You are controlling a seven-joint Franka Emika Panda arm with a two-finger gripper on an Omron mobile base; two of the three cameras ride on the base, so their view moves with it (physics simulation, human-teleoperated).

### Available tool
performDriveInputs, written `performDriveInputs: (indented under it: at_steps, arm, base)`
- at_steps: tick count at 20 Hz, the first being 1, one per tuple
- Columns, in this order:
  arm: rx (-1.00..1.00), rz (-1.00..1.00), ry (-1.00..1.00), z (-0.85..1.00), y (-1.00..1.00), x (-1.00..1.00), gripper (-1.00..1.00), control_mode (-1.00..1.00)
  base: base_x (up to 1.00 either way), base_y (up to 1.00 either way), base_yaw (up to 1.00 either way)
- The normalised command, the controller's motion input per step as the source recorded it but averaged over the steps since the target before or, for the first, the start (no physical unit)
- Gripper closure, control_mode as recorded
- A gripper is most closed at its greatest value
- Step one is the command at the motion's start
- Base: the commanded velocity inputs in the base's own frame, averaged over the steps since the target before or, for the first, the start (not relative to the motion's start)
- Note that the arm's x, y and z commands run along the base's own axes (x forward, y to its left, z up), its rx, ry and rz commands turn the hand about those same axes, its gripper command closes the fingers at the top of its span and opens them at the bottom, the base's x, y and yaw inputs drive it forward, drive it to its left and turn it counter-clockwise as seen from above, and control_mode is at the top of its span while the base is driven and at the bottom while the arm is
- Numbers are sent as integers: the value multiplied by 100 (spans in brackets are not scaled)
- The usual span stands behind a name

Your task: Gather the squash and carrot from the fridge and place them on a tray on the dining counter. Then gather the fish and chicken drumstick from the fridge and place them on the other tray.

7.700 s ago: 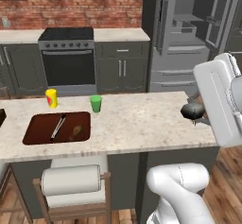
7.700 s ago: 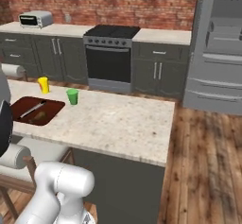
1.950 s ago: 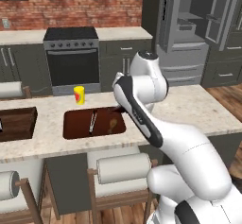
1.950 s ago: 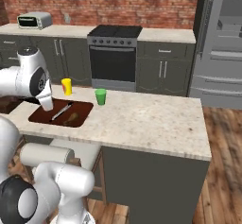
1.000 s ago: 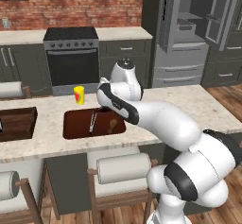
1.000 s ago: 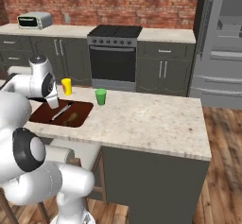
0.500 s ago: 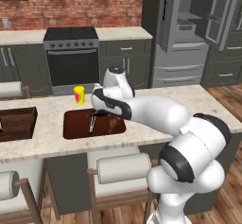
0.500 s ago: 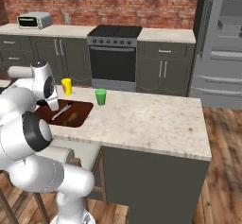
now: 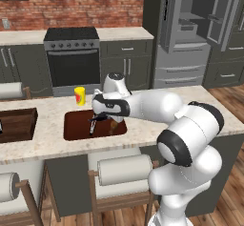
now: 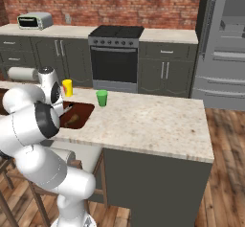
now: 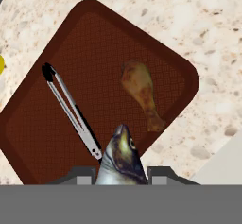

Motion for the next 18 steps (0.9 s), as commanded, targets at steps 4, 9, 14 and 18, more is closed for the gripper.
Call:
performDriveInputs:
  at_steps: [4,9,14,18]
  arm:
    - [0,0,1,-14,14,34,100,-100]
    - [0,0,2,-16,18,30,100,-100]
    - [-1,0,5,-20,23,27,100,-100]
    - [-2,0,7,-28,22,20,100,-100]
  base:
    - [0,0,0]
    - [0,0,0]
    - [0,0,0]
    - [0,0,0]
